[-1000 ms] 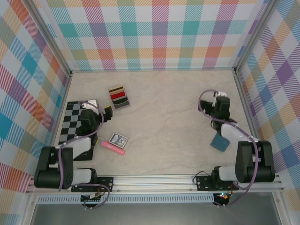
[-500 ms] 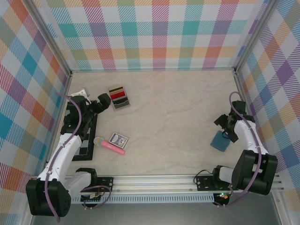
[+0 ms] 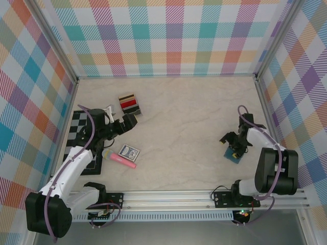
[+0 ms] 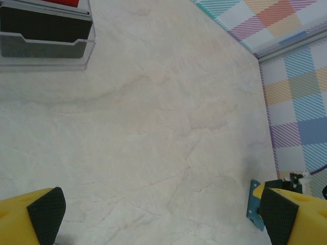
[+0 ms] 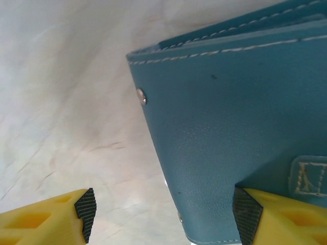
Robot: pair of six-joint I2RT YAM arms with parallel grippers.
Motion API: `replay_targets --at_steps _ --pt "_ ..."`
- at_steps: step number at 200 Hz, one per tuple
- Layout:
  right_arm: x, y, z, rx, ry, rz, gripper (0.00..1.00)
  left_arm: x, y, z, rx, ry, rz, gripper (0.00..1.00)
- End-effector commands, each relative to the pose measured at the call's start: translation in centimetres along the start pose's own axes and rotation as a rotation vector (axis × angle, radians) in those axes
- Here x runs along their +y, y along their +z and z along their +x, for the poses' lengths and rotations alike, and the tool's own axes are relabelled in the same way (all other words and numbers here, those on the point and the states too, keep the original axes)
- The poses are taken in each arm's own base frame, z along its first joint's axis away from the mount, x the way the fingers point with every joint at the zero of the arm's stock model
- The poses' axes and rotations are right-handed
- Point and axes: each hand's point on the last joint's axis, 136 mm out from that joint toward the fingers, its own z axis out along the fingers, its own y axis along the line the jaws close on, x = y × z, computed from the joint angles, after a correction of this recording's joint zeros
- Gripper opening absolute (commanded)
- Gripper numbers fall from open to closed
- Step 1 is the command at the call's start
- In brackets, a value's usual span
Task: Put the credit cards into the card holder
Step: Move the card holder to the center of the table.
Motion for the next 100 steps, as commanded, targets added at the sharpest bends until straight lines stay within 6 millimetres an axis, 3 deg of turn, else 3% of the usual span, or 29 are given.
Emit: replay_targets --at_steps 1,37,66,82,100 --pt "3.1 1.6 3.1 0.102 -0.058 -0.053 0.74 -0.8 0.1 1.2 0.037 -0.006 0.022 1.0" --pt "7.9 3.3 8.5 0.204 -0.241 -0.127 0.74 -1.3 0.6 2.1 0.062 0.012 0.022 1.0" --pt "11.8 2.6 12.5 0.244 -0.519 -0.174 0.75 -1.7 1.6 3.2 0.104 0.02 0.027 1.0" --pt "12.7 1.3 13.1 0.21 -0.614 -0.165 0.75 -2.0 2.2 3.9 0.134 0.028 0.029 1.0" --pt "12.4 -0.6 11.6 0.101 -0.602 -0.128 0.75 -2.5 2.7 4.8 0.166 0.04 0.034 1.0"
